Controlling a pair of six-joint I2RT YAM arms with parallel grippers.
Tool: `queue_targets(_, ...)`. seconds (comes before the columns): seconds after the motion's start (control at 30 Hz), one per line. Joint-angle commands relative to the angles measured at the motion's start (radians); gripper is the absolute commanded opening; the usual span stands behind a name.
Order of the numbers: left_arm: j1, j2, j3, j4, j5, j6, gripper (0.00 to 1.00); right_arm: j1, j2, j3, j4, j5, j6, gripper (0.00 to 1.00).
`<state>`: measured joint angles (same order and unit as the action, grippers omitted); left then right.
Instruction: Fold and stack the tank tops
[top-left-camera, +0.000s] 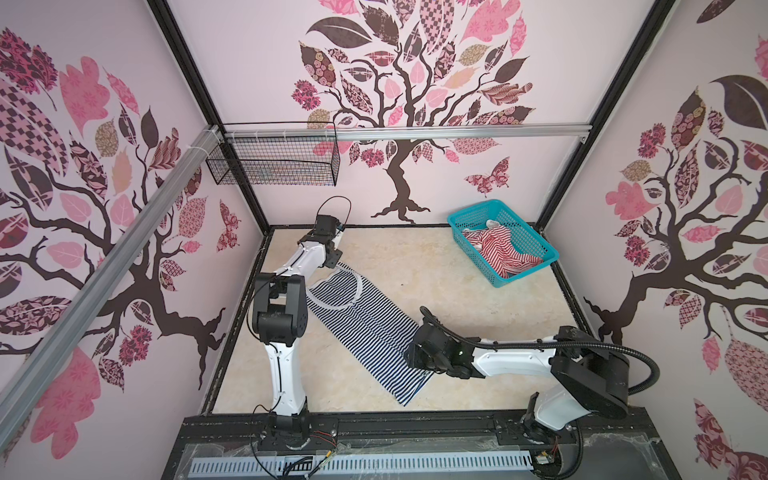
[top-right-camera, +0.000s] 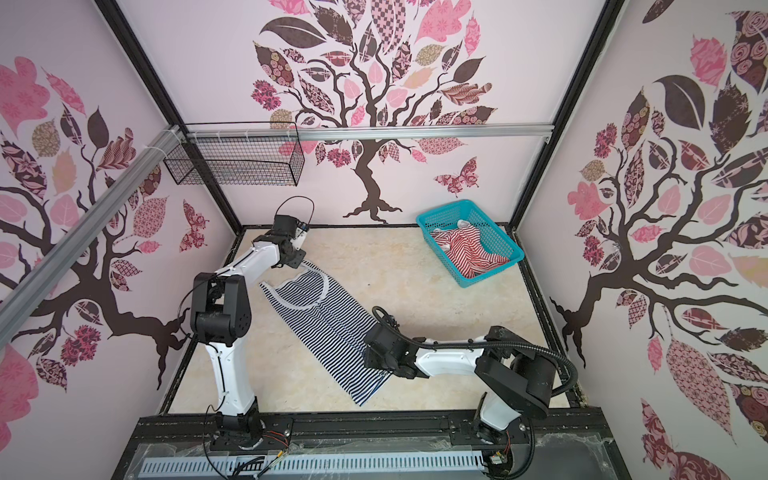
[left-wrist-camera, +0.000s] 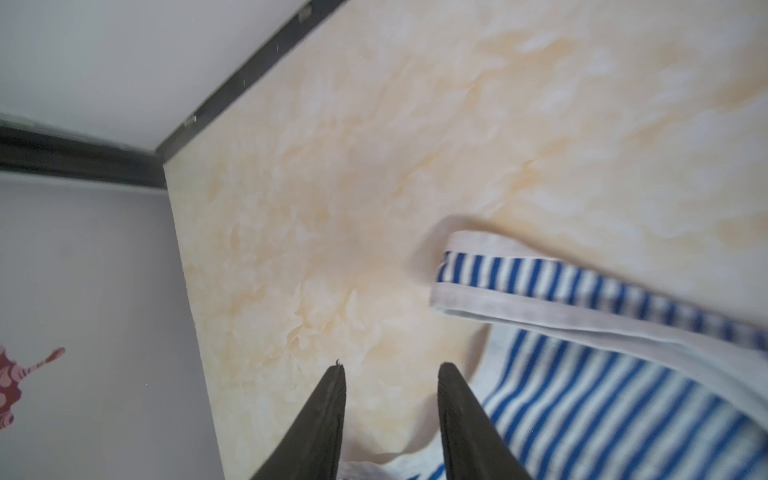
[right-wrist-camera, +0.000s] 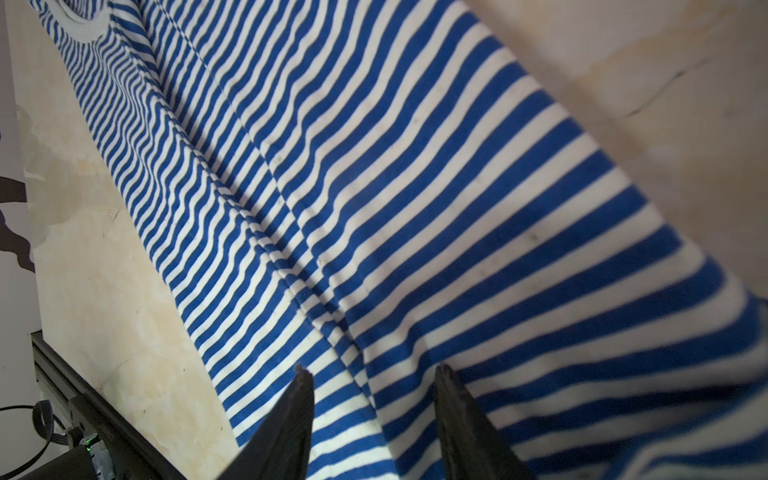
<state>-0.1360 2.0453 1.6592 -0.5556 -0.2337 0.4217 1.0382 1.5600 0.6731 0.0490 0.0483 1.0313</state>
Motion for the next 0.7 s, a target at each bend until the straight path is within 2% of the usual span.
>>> queue_targets(0.0, -0.065, -0.016, -0.044, -0.018, 0.142, -0.054, 0.41, 0.002, 0.028, -0.017, -0.115, -0.019, -0.004, 0.51)
queue_targets(0.17, -0.077, 0.055, 0.035, -0.131, 0.269, -0.095, 0.4, 0.002, 0.016, -0.014, -0.126, -0.016, -0.004, 0.49)
queue_targets(0.3, -0.077, 0.086, 0.029, -0.141, 0.303, -0.094, 0.4, 0.002, -0.001, -0.02, -0.138, -0.011, -0.004, 0.48)
queue_targets(0.43, -0.077, 0.106, 0.005, -0.141, 0.302, -0.078, 0.4, 0.002, -0.008, -0.027, -0.138, -0.011, 0.001, 0.47)
queue_targets(0.67, -0.068, 0.123, -0.029, -0.138, 0.233, -0.078, 0.39, 0.002, -0.03, -0.044, -0.144, -0.002, 0.011, 0.47)
